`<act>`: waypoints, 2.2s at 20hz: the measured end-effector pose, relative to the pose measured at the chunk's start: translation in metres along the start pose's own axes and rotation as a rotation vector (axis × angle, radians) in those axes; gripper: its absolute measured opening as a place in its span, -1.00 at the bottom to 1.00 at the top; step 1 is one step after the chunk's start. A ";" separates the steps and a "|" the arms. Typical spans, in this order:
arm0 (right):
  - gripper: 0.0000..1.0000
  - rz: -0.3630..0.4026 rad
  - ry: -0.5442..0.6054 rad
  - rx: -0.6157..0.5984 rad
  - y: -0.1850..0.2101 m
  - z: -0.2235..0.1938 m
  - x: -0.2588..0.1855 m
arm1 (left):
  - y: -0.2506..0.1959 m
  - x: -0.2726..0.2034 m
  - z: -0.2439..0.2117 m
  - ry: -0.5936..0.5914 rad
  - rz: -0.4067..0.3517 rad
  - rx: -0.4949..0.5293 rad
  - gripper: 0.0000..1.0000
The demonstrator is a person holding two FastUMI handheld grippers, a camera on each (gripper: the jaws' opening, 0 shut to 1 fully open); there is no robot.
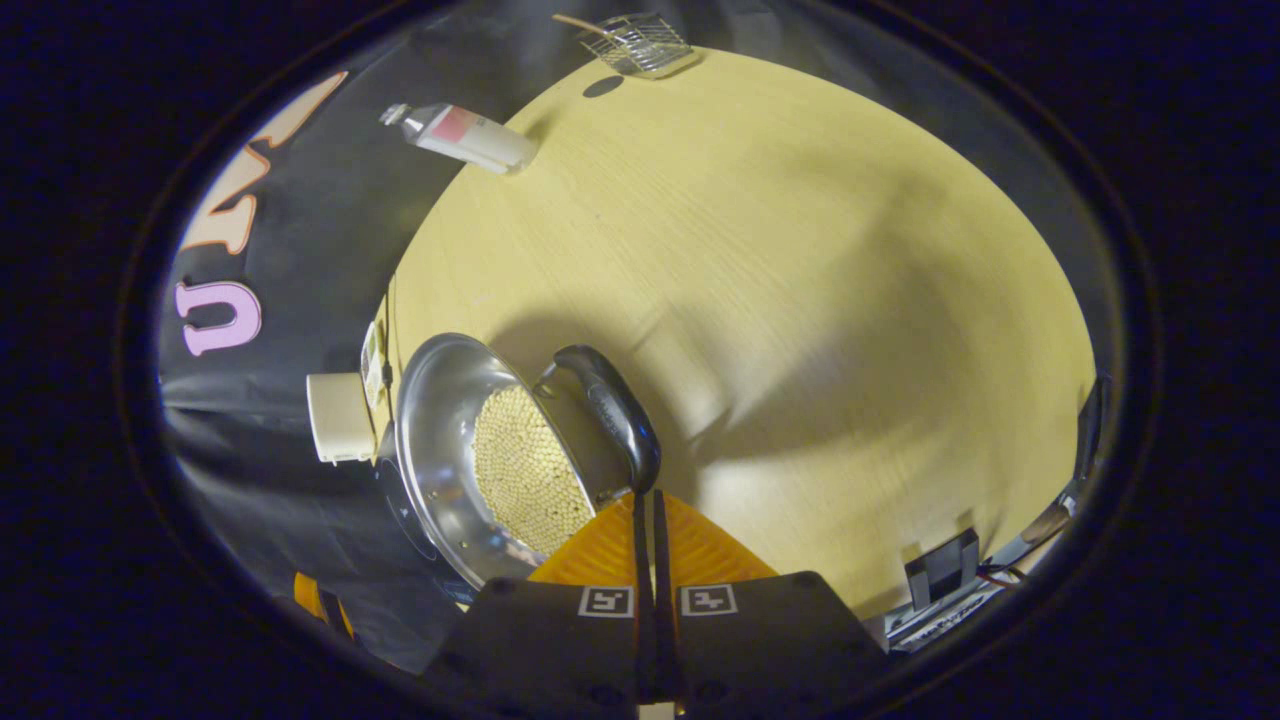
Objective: First push the handle of the pot to place it horizontally, then grasp the pot with both hands and set it on the induction cooktop.
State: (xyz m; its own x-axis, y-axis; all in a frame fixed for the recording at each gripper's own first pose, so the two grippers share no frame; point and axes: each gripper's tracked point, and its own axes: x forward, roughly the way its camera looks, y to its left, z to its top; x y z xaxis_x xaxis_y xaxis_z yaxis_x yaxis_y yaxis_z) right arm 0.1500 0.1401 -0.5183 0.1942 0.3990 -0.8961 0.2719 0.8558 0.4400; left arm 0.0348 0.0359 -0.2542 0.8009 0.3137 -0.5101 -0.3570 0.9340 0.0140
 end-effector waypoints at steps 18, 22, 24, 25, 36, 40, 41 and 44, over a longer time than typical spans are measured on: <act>0.87 0.067 -0.132 -0.183 -0.001 0.043 -0.049 | -0.052 0.039 -0.103 0.371 -0.271 -0.036 0.94; 0.87 0.059 -0.134 -0.282 0.012 0.053 -0.047 | -0.066 0.066 -0.124 0.489 -0.338 0.005 0.94; 1.00 0.063 -0.115 -0.319 0.020 0.054 -0.042 | -0.069 0.081 -0.133 0.534 -0.338 0.051 0.92; 0.87 0.063 -0.103 -0.333 0.022 0.055 -0.039 | -0.072 0.089 -0.137 0.554 -0.343 0.065 0.93; 1.00 0.067 0.042 -0.401 0.032 0.050 0.017 | -0.105 0.133 -0.177 0.739 -0.371 0.136 0.92; 0.95 0.065 0.100 -0.414 0.033 0.042 0.039 | -0.107 0.144 -0.188 0.782 -0.356 0.136 0.85; 0.95 0.065 0.113 -0.419 0.034 0.040 0.042 | -0.107 0.146 -0.189 0.789 -0.351 0.133 0.82; 0.51 0.064 0.142 -0.423 0.032 0.035 0.049 | -0.106 0.148 -0.190 0.796 -0.334 0.141 0.76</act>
State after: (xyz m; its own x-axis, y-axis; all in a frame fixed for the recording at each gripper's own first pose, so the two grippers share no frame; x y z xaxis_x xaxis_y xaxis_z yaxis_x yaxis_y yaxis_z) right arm 0.2018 0.1760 -0.5464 0.0583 0.4711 -0.8801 -0.1518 0.8756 0.4586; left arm 0.1000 -0.0493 -0.4951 0.2607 -0.1436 -0.9547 -0.0589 0.9847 -0.1642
